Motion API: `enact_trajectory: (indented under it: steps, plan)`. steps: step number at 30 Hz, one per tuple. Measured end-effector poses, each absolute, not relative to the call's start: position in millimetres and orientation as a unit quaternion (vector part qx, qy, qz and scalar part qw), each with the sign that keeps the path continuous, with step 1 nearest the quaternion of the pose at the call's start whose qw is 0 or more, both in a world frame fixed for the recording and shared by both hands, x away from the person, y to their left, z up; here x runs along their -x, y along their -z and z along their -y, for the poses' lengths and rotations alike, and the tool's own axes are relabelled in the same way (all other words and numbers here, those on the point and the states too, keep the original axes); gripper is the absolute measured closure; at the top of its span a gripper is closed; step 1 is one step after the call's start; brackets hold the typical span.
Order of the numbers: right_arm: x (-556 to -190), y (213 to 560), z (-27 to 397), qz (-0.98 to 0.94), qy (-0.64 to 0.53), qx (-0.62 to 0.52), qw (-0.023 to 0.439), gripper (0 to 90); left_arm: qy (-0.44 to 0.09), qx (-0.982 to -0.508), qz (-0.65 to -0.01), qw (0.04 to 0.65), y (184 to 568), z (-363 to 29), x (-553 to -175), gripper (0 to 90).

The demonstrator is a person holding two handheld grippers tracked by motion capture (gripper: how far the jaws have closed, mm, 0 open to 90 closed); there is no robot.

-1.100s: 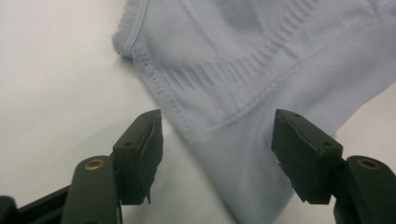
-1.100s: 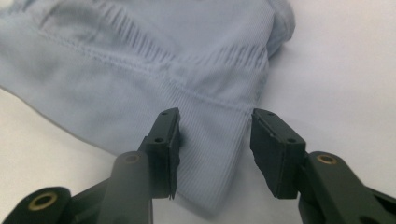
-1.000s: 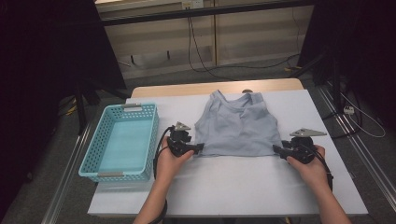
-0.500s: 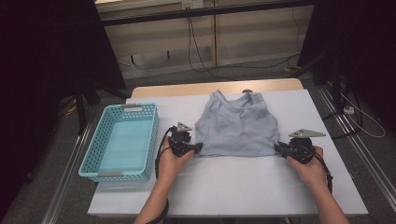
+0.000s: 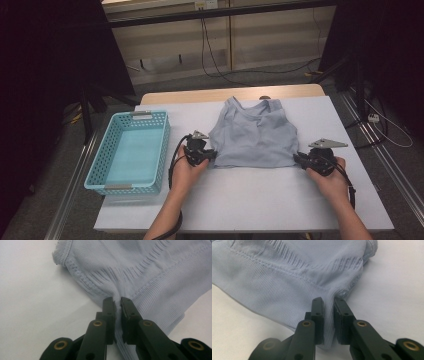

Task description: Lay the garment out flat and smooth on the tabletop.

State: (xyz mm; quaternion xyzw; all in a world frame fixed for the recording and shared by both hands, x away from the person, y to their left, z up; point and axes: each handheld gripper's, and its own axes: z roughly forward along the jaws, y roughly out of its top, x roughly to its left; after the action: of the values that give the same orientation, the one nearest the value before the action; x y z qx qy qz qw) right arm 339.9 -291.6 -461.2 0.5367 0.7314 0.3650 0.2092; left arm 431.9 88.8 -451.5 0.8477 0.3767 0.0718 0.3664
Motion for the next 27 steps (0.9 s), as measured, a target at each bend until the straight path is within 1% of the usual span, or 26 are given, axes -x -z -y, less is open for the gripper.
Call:
enact_trajectory:
  steps: [7, 11, 13, 18, 27]
  plan:
    - [-339.7, 461.1, 291.8, -0.730, -0.366, -0.538, 0.209, 81.1, -0.064, -0.849, -0.380, 0.362, 449.2, -90.4, -432.9, 84.5]
    - [-339.0, 460.8, 293.8, -0.724, -0.372, -0.541, 0.212, 83.8, -0.078, -0.852, -0.374, 0.357, 442.8, -91.3, -429.8, 85.3]
    - [-338.1, 460.5, 296.7, -0.715, -0.381, -0.551, 0.201, 84.8, -0.077, -0.851, -0.374, 0.360, 439.9, -93.7, -428.8, 85.4]
    - [-332.4, 456.7, 298.3, -0.716, -0.381, -0.550, 0.198, 85.6, -0.053, -0.844, -0.391, 0.364, 438.0, -97.1, -422.9, 85.4]
    - [-311.6, 448.3, 297.8, -0.736, -0.372, -0.529, 0.200, 85.6, -0.043, -0.858, -0.367, 0.357, 428.4, -98.2, -404.2, 85.3]
